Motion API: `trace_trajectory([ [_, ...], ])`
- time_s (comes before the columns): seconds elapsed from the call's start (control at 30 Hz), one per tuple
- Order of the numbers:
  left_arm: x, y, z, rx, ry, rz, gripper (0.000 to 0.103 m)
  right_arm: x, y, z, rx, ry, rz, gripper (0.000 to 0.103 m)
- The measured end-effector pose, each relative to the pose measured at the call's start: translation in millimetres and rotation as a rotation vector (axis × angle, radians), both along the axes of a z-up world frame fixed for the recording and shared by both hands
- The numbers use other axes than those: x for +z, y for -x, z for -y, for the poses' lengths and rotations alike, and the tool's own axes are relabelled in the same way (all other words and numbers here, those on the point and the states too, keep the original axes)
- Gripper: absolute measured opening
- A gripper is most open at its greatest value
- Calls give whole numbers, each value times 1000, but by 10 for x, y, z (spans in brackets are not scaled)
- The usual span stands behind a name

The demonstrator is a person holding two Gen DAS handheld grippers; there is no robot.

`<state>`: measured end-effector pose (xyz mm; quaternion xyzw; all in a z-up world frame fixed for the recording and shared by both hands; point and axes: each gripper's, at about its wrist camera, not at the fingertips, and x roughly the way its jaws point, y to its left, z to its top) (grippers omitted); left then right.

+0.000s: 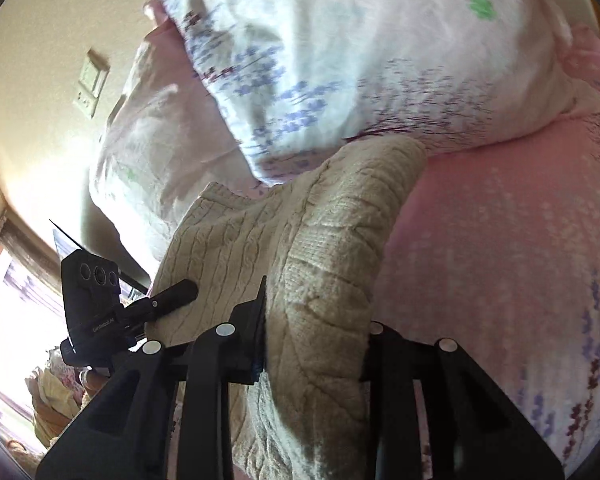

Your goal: Fold small clothes

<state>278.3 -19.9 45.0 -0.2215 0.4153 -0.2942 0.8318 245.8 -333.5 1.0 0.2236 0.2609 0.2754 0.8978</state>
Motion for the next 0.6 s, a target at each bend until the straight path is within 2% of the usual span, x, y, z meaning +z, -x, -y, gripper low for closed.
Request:
trace_trajectory([
  [0.1,-51,67,-473,56,-19,-21,38,-43,-159,-406,70,36,-14,27],
  [0.2,-331,21,-777,120,-47,-112,40,-292,-383,-764,77,112,-106,29],
  [0.23,-447,-2,-856,124,-10,-146,44,-342,-416,-796,58,122,-112,35],
  [0.27,-516,-3,-917,128,40,-161,46,-353,-428,-774,62,104,-119,36],
  [0.33,-501,-3,-958,124,52,-157,47,-346,-420,-659,64,65,-161,41],
  [0.43,-288,108,-942,132,-29,-74,48,-271,-327,-406,27,16,-154,44],
  [0.53,-41,330,-897,186,-131,74,49,-223,-368,-194,-8,-87,-162,45],
  [0.6,123,455,-785,174,-163,174,49,-237,-444,-156,-13,-116,-180,44],
])
